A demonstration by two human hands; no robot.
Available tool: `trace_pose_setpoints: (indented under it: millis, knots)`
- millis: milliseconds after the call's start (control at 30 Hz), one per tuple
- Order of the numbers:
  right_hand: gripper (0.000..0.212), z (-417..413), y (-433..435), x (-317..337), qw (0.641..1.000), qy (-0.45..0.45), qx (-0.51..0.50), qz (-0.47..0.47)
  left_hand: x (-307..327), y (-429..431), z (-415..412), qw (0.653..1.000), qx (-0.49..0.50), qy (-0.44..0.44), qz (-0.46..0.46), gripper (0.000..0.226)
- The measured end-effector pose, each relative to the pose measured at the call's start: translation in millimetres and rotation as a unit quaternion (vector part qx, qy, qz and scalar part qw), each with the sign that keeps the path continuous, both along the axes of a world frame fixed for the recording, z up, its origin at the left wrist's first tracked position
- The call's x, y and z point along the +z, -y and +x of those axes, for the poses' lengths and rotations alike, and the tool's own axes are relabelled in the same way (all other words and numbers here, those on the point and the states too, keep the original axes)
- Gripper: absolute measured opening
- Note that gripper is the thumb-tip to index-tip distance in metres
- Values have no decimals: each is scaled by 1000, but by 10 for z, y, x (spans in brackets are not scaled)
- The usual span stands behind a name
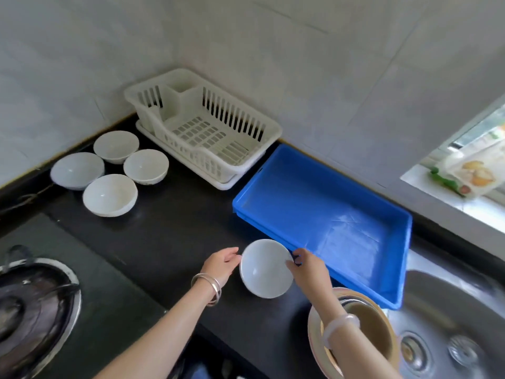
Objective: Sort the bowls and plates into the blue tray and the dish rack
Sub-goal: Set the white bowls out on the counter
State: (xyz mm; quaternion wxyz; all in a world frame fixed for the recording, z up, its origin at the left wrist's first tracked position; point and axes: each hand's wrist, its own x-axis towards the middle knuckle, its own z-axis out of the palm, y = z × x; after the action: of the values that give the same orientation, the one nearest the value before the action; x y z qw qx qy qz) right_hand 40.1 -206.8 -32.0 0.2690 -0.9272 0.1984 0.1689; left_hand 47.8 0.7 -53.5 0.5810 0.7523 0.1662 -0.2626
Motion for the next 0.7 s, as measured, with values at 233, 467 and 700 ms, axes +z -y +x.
trace_pose_setpoints:
  millis: [233, 467, 700]
  knots:
    - [14, -16, -110, -14, 999, 18, -35, -23, -123, 177, -123, 999, 24, -24, -24, 46]
    - [13, 39, -100, 37, 996, 13, 9, -92, -184, 179, -169, 987, 81, -74, -114, 37]
    - [20, 42, -46, 152, 995, 54, 2, -80, -168, 159, -160, 974, 101, -107, -175, 40]
